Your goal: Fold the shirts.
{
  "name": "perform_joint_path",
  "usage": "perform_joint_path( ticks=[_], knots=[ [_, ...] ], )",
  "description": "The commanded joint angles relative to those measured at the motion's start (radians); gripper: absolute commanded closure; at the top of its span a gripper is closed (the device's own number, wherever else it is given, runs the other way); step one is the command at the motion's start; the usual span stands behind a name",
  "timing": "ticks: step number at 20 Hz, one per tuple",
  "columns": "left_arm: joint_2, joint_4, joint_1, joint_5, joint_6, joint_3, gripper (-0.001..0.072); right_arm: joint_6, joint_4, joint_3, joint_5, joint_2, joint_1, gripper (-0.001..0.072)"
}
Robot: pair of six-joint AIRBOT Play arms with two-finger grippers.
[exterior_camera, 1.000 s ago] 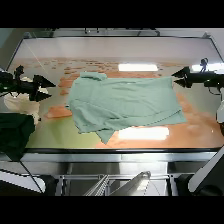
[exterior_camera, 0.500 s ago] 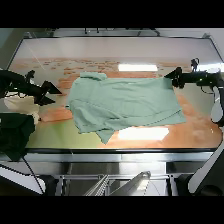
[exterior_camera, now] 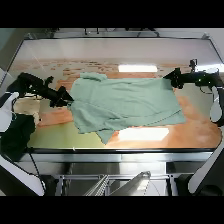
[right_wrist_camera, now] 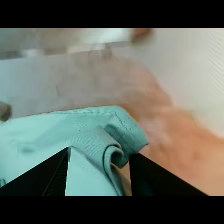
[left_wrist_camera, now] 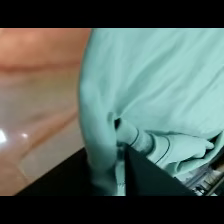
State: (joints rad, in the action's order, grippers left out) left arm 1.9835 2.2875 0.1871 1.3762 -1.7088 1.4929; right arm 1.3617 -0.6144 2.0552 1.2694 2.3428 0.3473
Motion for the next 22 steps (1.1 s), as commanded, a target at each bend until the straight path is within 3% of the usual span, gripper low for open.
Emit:
perform_joint_path(
  ticks=[1, 2, 3, 5, 10, 12, 14, 17, 19, 22],
  knots=[
    [0.042, 0.091, -0.020, -0.029, -0.057, 0.000, 0.0566, 0.001, 0.010, 0.001, 0.015, 0.000, 0.000, 0.0243],
    [0.034, 0.089, -0.013, -0.035, -0.063, 0.000, 0.0568, 0.001, 0.010, 0.001, 0.026, -0.002, 0.000, 0.0243],
    [0.026, 0.089, -0.001, -0.036, -0.065, 0.000, 0.0696, 0.003, 0.010, 0.001, 0.035, -0.003, 0.000, 0.0244],
    [0.009, 0.089, 0.025, -0.038, -0.064, 0.000, 0.0692, 0.019, 0.010, 0.001, 0.057, -0.006, 0.000, 0.0285],
    [0.000, 0.089, 0.067, -0.007, -0.064, 0.000, 0.0692, 0.019, 0.080, 0.000, 0.032, -0.005, -0.003, 0.0306],
    [-0.001, 0.093, 0.067, -0.012, -0.064, 0.000, 0.0692, -0.006, 0.155, 0.000, 0.035, -0.001, -0.009, 0.0689],
    [-0.003, 0.174, 0.067, 0.008, -0.091, 0.033, 0.0691, -0.116, 0.340, 0.000, 0.083, -0.006, -0.010, 0.0693],
    [-0.078, 0.354, 0.063, 0.100, -0.172, 0.194, 0.0691, -0.338, 0.796, 0.000, 0.206, -0.087, -0.002, 0.0694],
    [-0.179, 0.367, 0.060, 0.151, -0.180, 0.343, 0.0691, -0.426, 1.014, 0.000, 0.306, -0.203, 0.015, 0.0694],
    [-0.367, 0.372, 0.061, 0.234, -0.179, 0.588, 0.0690, -0.494, 1.030, -0.001, 0.495, -0.451, 0.053, 0.0694]
  ],
)
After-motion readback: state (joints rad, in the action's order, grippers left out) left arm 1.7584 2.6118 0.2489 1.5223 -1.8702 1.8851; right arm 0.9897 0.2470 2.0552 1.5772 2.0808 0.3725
